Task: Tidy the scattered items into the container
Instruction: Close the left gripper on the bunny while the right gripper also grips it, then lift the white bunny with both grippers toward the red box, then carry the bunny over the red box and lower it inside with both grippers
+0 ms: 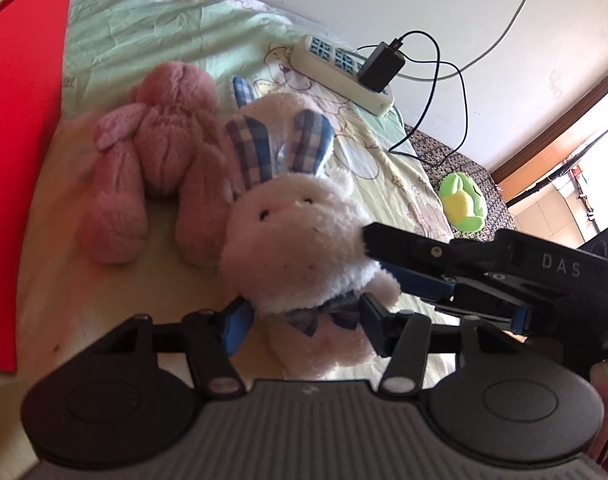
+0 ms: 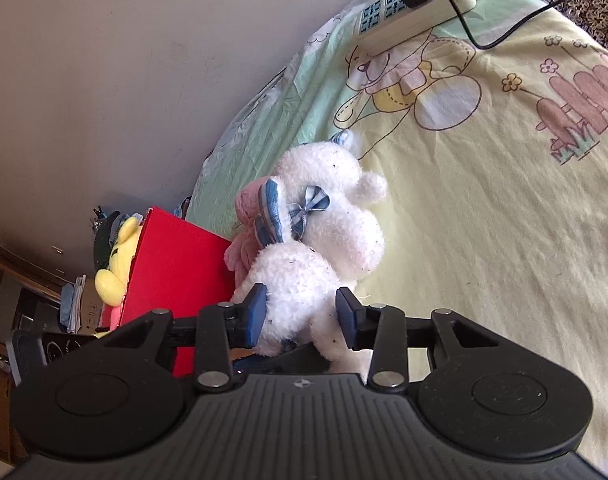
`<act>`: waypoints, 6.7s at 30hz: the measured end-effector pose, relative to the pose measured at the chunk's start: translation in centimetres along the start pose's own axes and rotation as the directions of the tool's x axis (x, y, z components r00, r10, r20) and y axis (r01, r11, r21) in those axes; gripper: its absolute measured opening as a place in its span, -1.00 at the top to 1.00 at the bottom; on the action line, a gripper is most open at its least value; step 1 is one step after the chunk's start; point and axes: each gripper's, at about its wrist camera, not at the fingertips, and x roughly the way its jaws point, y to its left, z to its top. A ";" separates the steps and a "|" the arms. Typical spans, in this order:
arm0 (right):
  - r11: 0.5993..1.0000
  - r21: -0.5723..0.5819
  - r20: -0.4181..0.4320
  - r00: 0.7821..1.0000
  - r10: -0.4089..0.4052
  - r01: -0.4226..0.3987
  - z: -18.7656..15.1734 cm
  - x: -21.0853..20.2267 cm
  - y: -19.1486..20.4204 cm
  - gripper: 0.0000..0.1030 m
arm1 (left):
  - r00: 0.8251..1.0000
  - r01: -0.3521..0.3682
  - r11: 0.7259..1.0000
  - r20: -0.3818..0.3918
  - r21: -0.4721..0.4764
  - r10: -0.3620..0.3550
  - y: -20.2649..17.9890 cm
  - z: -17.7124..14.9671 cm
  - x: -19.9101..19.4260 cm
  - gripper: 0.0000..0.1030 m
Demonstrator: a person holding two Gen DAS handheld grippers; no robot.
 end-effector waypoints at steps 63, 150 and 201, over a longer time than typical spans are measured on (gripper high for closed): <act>0.969 -0.206 0.023 0.991 -0.134 0.136 -4.0 -1.0 3.2 0.50 | 0.995 -0.104 0.948 0.026 0.302 0.101 -2.9 -2.6 -0.9 0.11; 0.878 -0.380 0.234 0.949 -0.212 0.290 -12.7 14.8 30.0 0.59 | 0.985 -0.059 0.981 0.172 0.182 0.027 22.2 3.2 -19.8 -0.01; 0.917 -0.333 0.202 0.967 -0.157 0.219 -12.1 14.9 28.9 0.58 | 0.989 -0.127 0.978 0.101 0.163 0.112 22.3 3.0 -18.8 -0.49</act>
